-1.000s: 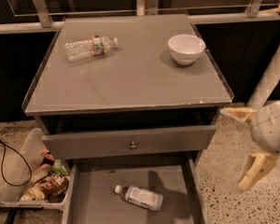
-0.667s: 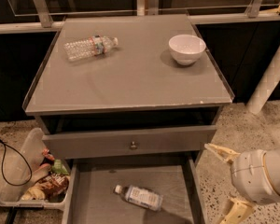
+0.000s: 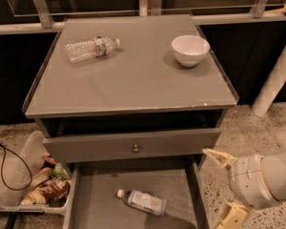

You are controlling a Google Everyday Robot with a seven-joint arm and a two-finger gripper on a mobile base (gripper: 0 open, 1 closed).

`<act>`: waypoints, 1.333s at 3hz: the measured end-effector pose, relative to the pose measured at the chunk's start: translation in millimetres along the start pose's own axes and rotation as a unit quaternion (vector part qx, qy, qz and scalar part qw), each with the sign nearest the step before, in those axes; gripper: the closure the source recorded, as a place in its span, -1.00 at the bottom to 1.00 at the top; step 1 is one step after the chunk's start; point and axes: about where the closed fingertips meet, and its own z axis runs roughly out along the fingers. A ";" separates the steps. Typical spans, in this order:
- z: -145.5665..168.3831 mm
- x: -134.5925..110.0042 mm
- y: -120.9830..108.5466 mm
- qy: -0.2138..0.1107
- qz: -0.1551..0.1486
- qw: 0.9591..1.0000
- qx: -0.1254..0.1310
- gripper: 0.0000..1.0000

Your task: Pick blue plastic bottle from middle drawer and place on counter

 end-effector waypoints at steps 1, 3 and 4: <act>38.1 0.5 -3.7 -0.019 -0.006 1.000 0.003 -1.00; 130.0 18.0 -36.9 -0.046 -0.036 0.997 0.049 -1.00; 171.8 36.3 -46.0 -0.040 -0.043 0.997 0.053 -1.00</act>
Offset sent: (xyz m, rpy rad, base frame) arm 0.0903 0.0601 -0.1189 0.0766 -0.2032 -0.0286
